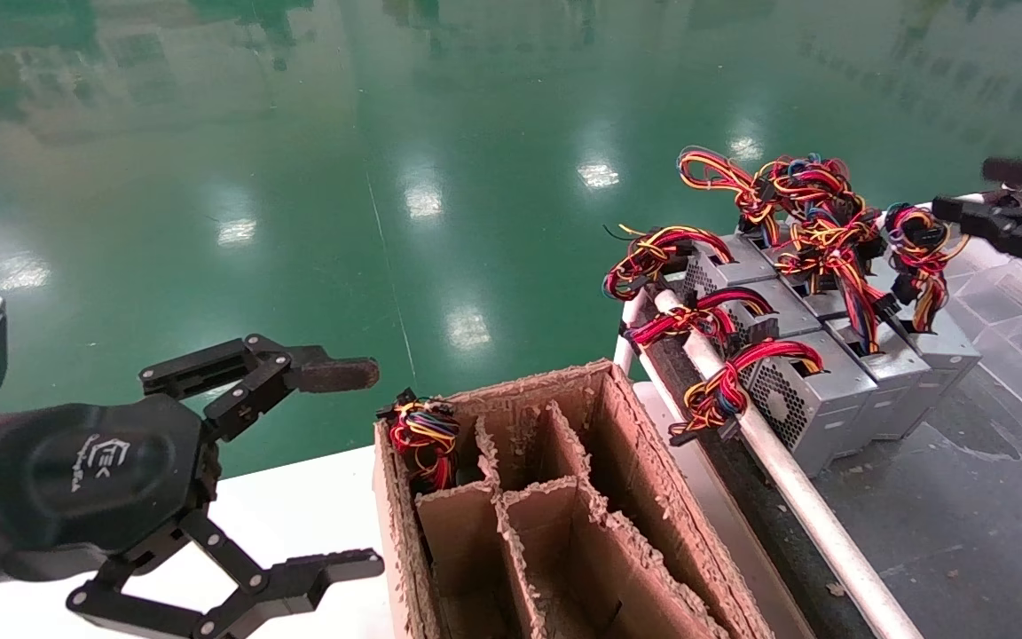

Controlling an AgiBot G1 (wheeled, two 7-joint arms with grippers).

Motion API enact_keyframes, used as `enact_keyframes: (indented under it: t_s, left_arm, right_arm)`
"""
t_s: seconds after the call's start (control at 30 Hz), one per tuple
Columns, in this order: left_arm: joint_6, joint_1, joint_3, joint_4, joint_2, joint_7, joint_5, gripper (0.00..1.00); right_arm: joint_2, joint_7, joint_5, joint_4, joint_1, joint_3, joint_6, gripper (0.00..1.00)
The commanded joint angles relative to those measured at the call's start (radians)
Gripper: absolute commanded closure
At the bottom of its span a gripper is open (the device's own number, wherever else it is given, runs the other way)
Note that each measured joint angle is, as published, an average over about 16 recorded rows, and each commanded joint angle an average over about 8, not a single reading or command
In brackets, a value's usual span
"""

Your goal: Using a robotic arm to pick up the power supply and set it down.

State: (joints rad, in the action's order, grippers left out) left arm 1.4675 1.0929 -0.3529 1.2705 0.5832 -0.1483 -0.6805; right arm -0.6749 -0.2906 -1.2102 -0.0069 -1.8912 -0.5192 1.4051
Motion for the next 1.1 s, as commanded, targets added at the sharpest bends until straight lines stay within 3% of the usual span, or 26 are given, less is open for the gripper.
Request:
enact_keyframes:
  t_s: [0.03, 0.37, 1.1]
  left_arm:
    - [0.000, 0.000, 0.000, 0.000, 0.000, 0.000, 0.000, 0.00]
    - [0.000, 0.000, 0.000, 0.000, 0.000, 0.000, 0.000, 0.00]
    - [0.000, 0.000, 0.000, -0.001, 0.000, 0.000, 0.000, 0.00]
  right_arm:
    - [0.005, 0.000, 0.013, -0.002, -0.002, 0.009, 0.008, 0.00]
    - [0.027, 0.009, 0.127, 0.027, 0.032, 0.085, 0.021, 0.00]
    - [0.041, 0.187, 0.260, 0.505, 0.329, 0.143, 0.047, 0.00]
